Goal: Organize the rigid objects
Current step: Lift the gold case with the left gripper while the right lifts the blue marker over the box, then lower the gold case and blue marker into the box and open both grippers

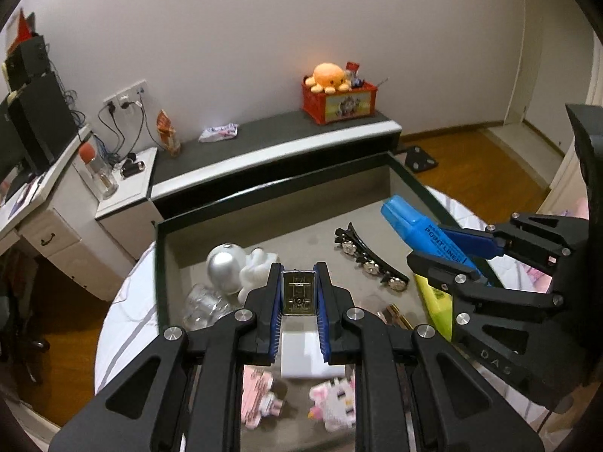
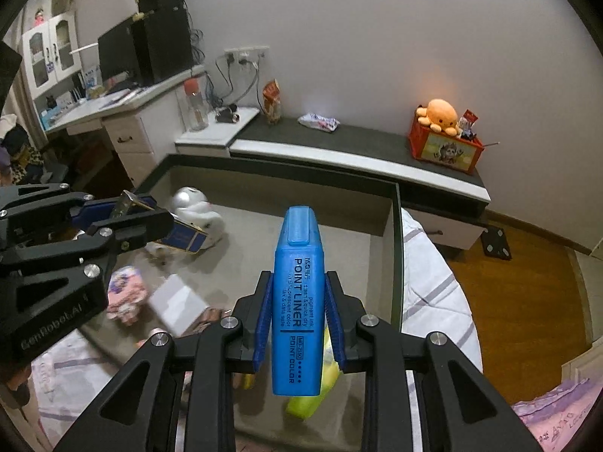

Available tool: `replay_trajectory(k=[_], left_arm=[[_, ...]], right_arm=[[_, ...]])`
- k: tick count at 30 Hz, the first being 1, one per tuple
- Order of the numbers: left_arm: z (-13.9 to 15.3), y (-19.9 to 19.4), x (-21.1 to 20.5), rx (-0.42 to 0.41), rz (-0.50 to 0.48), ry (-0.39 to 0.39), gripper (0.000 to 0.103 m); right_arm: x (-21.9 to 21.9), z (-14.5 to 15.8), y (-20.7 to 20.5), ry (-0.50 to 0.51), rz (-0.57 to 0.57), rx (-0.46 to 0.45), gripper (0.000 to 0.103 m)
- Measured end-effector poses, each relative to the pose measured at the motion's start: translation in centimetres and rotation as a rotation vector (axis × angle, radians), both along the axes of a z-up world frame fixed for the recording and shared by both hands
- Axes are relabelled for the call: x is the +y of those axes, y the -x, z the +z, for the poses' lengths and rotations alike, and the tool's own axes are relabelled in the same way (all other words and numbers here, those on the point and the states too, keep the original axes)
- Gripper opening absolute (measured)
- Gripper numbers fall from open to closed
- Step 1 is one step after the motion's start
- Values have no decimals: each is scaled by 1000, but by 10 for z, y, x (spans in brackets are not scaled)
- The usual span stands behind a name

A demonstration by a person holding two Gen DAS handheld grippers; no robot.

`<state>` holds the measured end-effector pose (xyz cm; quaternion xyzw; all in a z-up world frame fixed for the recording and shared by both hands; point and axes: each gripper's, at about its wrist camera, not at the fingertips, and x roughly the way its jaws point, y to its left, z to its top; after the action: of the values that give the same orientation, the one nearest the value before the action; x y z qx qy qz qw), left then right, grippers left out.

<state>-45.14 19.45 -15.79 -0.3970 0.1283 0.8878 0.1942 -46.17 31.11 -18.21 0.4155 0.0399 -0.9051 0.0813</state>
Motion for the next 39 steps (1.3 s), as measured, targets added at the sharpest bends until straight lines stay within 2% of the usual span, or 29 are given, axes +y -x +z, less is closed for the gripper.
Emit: replay_trajectory(k=[10,17,20,22,27,39], left_arm=[[-39,43,27,-83,-16,65,16],[-40,51,37,-83,-30,79,17],[-39,51,42,-114,-70,18,17],[-42,53,47,-112,-78,35,18],[-55,61,46,-157,-41,51,18],[-61,61,35,-166,-12,64,19]], right_arm=[[13,-27,37,-35,-12,-92,27],[13,-36,54,-67,-8,-154,28],[12,-39,57,-89,-8,-169,28],[12,-39,59,-93,-6,-180,28],[13,-38,63,-108,-7,-204,28],[6,-41,70,-115,13,-219,28]])
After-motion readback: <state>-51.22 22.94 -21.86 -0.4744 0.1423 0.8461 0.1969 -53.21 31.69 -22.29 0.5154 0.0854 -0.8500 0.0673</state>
